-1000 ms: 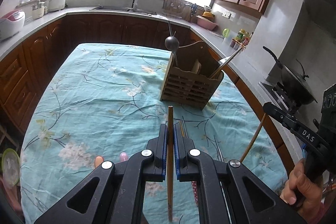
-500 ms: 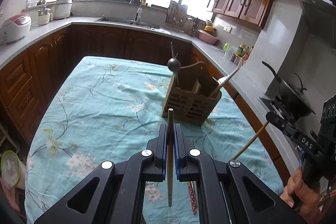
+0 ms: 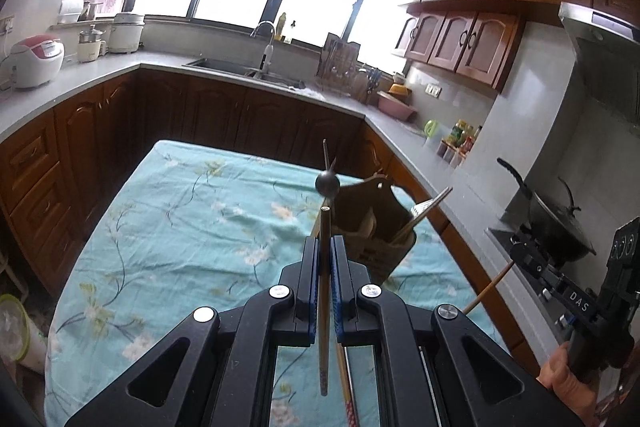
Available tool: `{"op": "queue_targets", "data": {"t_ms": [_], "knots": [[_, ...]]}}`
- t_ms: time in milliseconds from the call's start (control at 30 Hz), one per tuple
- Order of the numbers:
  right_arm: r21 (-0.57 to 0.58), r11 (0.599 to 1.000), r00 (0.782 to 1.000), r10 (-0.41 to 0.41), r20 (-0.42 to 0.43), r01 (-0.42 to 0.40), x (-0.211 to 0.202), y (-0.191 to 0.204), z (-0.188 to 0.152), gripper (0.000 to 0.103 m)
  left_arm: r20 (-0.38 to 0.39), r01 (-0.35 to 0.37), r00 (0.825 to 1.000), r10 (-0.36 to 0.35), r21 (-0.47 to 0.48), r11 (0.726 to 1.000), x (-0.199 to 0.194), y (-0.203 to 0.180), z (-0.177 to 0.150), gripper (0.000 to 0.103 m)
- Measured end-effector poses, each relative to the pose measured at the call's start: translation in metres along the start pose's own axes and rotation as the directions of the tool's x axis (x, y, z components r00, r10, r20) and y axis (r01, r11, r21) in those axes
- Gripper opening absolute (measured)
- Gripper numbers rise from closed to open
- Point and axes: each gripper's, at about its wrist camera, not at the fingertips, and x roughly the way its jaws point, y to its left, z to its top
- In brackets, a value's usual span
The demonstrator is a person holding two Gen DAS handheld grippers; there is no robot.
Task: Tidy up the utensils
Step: 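Lift both wooden chopsticks upright and carry them over the wooden holder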
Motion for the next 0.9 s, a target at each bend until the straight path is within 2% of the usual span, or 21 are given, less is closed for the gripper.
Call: {"op": "queue_targets", "data": {"t_ms": [433,733,900], "knots": [[-0.018,1.0,0.994,-0.013,0.105,0.015,0.011,-0.004,0.048,0.005,0.107,0.026,0.994,-0.027,0.006,1.0,0.038,-0.001,0.036,0.005],[-0.026,0.999,0.98,-0.022,0.198,0.027,0.029,-0.008,0.089,0.005,0.182,0.037,0.982,-0.041,0.022,0.999,0.094,-0.007,0.064,0.005],[-0.042,0.998,0.97,-0.033,0.24,0.044,0.039,-0.008,0.105,0.005,0.224,0.019,0.974,-0.025,0.028,0.999,0.129,-0.009,0.07,0.005]]}}
